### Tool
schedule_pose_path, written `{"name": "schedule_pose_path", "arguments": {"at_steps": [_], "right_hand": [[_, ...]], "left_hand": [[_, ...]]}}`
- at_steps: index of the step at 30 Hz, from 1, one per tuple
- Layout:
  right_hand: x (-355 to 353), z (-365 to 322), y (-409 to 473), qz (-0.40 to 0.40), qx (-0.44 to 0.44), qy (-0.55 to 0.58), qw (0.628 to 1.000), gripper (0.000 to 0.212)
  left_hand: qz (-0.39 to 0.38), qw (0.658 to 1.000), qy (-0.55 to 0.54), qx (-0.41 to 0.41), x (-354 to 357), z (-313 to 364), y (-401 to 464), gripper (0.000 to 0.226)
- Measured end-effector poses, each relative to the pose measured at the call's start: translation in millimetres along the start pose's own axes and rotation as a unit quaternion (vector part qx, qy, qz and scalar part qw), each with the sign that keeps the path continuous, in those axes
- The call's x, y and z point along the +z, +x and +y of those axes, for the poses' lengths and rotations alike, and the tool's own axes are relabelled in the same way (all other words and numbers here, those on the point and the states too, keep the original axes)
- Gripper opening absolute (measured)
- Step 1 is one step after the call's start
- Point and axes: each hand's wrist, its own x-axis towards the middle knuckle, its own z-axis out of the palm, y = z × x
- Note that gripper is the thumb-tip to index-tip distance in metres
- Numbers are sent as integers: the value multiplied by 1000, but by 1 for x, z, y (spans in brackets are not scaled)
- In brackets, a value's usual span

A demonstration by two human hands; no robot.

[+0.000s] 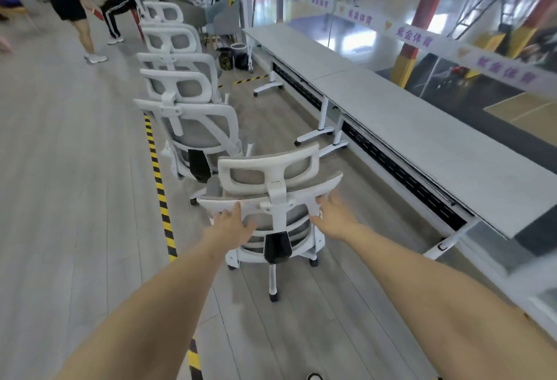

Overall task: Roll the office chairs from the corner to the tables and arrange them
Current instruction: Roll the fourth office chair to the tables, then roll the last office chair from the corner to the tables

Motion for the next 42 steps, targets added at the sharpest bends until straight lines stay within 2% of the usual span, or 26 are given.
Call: {"name": "schedule_pose_path", "arguments": {"at_steps": [3, 8, 14, 17, 23, 27, 31, 38, 42], "right_hand": [[7, -4, -59, -8, 23, 29, 999, 67], [6, 1, -175, 12, 41, 37, 998, 45], [3, 50, -309, 70, 130, 33, 988, 49], [0, 83, -383, 101, 179, 56, 977, 50], [7, 165, -560, 163, 290, 68, 941, 49], [30, 218, -706, 202, 365, 89, 904, 45], [72, 266, -875, 201, 444, 78, 870, 48], [144, 300, -1154, 236, 576, 121, 773, 43], [175, 316, -1290, 255, 642, 150, 708, 51]], "left_hand": [[2, 999, 11, 41, 12, 1, -40, 82], [16, 985, 100, 142, 24, 30, -114, 60], [37, 953, 133, 271, 55, 101, -194, 50], [61, 913, 191, 354, 75, 151, -251, 43], [63, 850, 206, 481, 147, 252, -394, 47], [51, 794, 229, 561, 217, 311, -514, 50], [37, 726, 279, 627, 309, 351, -656, 47], [13, 627, 297, 720, 453, 382, -909, 54], [-11, 567, 311, 763, 510, 397, -1038, 59]]}}
